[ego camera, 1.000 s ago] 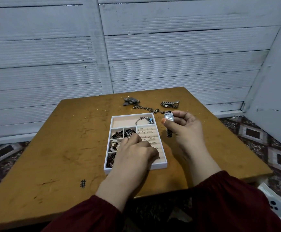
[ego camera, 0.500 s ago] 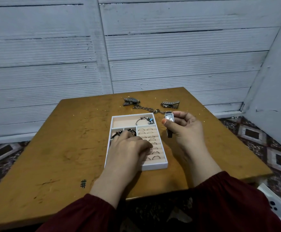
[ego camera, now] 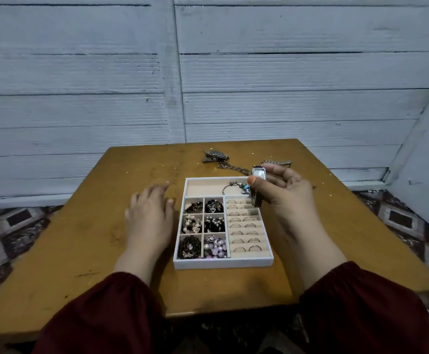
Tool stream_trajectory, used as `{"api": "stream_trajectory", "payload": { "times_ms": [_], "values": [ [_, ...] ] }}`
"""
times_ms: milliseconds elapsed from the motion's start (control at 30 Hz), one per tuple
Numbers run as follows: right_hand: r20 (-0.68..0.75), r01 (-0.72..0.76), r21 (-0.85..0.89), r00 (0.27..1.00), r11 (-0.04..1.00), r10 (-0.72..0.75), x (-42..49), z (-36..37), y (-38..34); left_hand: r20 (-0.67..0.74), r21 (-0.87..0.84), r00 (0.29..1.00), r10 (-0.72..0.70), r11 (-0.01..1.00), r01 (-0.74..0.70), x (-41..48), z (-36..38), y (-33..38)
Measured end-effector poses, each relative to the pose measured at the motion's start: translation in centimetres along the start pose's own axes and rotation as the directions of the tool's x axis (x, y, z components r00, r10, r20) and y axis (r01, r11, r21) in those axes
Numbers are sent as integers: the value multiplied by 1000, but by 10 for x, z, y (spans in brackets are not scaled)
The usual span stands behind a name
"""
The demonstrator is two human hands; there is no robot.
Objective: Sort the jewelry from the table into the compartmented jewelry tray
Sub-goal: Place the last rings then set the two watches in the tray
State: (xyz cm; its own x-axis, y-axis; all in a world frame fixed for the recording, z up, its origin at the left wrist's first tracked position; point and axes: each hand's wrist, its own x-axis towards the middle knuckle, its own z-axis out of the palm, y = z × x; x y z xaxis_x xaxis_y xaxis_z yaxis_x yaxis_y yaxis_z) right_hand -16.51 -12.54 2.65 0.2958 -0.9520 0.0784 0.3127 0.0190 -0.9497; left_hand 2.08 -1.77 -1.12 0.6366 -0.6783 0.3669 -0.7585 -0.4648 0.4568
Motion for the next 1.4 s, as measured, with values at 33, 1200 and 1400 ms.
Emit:
{"api": "stream_trajectory", "payload": {
  "times_ms": [33,1200,1400],
  "values": [
    [17,-4,-5,1000,1000,4,4,4,1,36,15,999,-18,1000,17,2,3,-4],
    [150,-223,-411,940,884,307,87,54,31,303,206,950,-82,978,19,17,30,-17],
    [176,-202,-453,934,868,310,90,53,37,294,200,952,-86,979,27,17,29,-17]
  ]
}}
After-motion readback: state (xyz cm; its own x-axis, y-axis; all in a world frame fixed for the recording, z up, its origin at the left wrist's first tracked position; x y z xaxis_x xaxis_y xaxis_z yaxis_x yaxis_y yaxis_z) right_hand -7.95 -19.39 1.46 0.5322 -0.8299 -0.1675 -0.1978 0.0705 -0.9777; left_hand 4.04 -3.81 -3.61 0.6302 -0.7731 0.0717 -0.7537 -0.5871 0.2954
